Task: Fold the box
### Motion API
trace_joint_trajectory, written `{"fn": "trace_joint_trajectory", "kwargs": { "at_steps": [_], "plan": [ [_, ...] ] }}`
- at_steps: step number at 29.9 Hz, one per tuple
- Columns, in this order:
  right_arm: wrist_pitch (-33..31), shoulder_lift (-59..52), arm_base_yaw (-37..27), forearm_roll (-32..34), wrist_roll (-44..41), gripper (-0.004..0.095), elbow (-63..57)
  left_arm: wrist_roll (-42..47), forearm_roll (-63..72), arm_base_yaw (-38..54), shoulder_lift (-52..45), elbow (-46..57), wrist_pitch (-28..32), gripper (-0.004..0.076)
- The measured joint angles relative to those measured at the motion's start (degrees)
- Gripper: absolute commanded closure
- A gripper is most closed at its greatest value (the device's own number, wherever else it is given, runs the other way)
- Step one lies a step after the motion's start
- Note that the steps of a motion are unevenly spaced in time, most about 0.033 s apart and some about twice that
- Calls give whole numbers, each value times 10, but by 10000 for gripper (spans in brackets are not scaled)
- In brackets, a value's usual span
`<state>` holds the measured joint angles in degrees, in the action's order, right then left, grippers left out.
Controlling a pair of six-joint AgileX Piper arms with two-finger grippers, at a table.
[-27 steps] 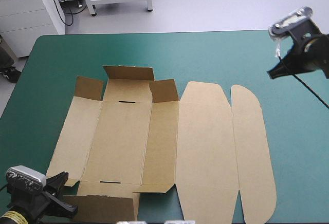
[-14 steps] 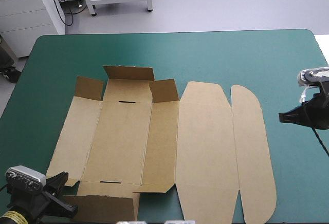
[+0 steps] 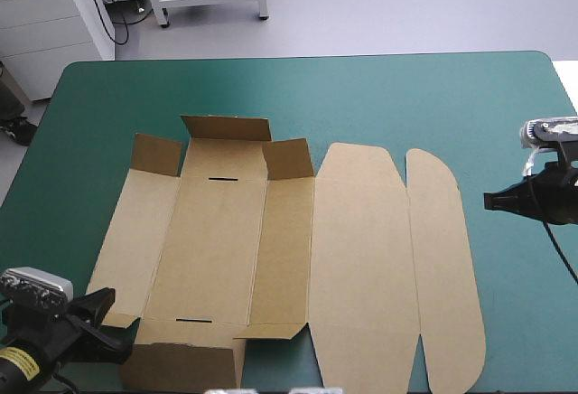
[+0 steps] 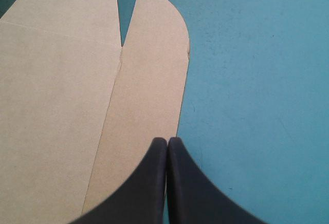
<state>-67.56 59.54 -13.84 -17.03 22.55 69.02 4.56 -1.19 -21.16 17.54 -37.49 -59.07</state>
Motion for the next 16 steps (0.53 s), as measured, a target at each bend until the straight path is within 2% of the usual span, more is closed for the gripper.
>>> {"fn": "trace_joint_trajectory", "kwargs": {
  "at_steps": [8, 16],
  "plan": [
    [7, 17, 0, -12, 3, 928, -3, 0, 0, 0, 135, -137, -18, 731],
    [13, 25, 0, -18, 10, 928, -5, 0, 0, 0, 250, -199, -62, 728]
  ]
}}
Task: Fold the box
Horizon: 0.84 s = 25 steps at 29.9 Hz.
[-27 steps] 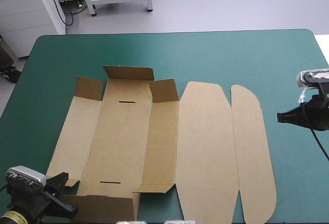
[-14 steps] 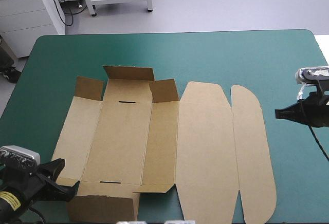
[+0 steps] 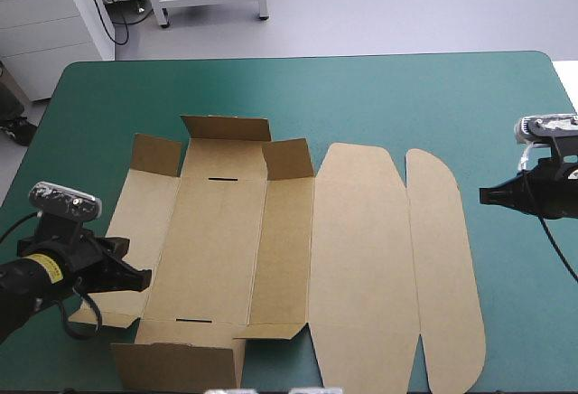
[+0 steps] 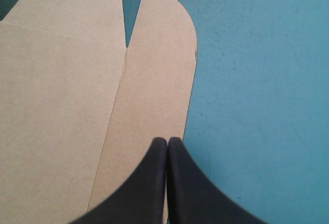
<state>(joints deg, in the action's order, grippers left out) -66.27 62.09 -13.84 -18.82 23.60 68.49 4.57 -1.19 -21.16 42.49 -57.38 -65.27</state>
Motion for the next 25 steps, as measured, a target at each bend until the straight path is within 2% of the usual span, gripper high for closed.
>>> {"fn": "trace_joint_trajectory", "kwargs": {
  "at_steps": [3, 6, 8, 13, 15, 25],
  "plan": [
    [0, 0, 0, -1, 2, 928, 0, -1, 0, 0, 31, -5, -3, 703],
    [2, 0, 0, -1, 4, 928, 0, -2, 0, 0, 50, -5, -3, 628],
    [3, 0, 0, -1, 5, 928, 0, -3, 0, 0, 59, -5, -4, 545],
    [4, 0, 0, -1, 8, 928, 0, -3, 0, 0, 71, -5, -11, 213],
    [4, 0, 0, -1, 9, 928, 0, -1, 0, 0, 74, -5, -15, 139],
    [4, 0, 0, -1, 10, 928, 0, 48, 4, 0, 77, -6, -41, 162]
  ]
}}
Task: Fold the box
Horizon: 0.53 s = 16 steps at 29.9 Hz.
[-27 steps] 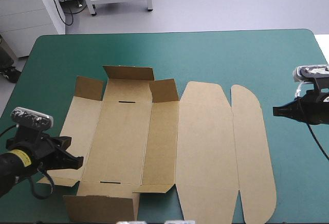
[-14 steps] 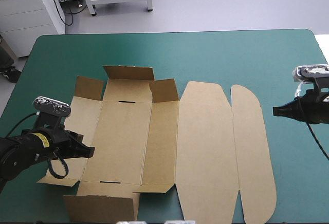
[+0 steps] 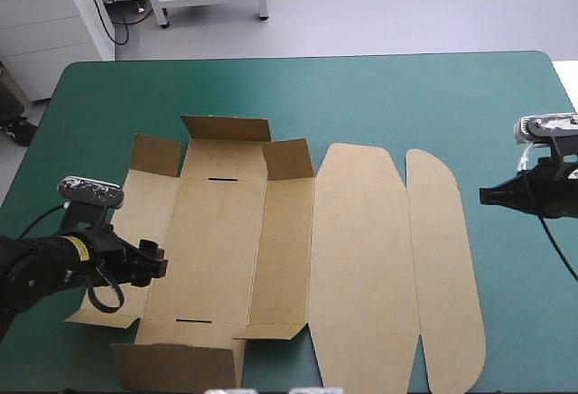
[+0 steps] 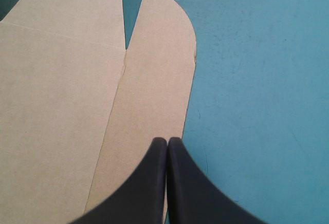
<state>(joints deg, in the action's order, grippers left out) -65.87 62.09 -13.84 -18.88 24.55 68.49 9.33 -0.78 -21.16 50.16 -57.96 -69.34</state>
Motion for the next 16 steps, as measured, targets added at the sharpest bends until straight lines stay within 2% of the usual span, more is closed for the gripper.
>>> {"fn": "trace_joint_trajectory", "kwargs": {
  "at_steps": [16],
  "plan": [
    [1, 0, 0, 0, 4, 928, 0, 0, 12, 0, 9, -2, -14, 162]
  ]
}}
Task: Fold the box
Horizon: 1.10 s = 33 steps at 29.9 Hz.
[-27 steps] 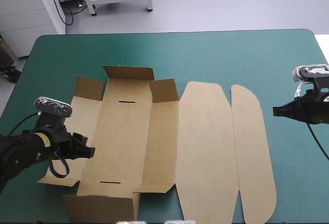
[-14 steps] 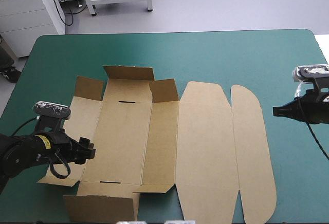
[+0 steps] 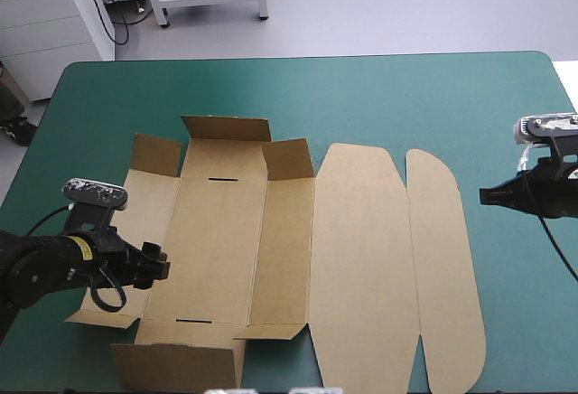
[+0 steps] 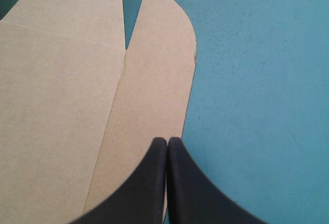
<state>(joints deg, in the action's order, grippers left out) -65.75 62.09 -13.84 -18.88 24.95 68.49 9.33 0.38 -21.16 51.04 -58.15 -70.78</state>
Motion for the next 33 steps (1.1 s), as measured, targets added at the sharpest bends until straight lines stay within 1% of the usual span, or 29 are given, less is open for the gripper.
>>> {"fn": "trace_joint_trajectory", "kwargs": {
  "at_steps": [3, 6, 11, 14, 20, 23, 29, 33],
  "plan": [
    [0, 0, 0, 0, 0, 928, 0, 6, -49, 0, 20, -16, -6, 164],
    [1, 0, 0, 0, 0, 928, 0, 20, -128, 0, 52, -49, -6, 191],
    [1, 0, 0, 0, 0, 928, 0, 32, -222, 3, 104, -107, -6, 279],
    [1, 0, 0, 0, 0, 928, 0, 32, -237, 22, 137, -135, -6, 331],
    [1, 0, 0, 0, 0, 928, 0, 24, -233, 82, 186, -142, -5, 393],
    [1, 0, 0, 0, 0, 928, 0, 17, -229, 132, 210, -144, -5, 420],
    [1, 0, 0, 0, 0, 928, 0, 15, -219, 267, 250, -147, -3, 454],
    [1, 0, 0, 0, 0, 928, 0, 0, -167, 373, 270, -147, 5, 470]
  ]
}}
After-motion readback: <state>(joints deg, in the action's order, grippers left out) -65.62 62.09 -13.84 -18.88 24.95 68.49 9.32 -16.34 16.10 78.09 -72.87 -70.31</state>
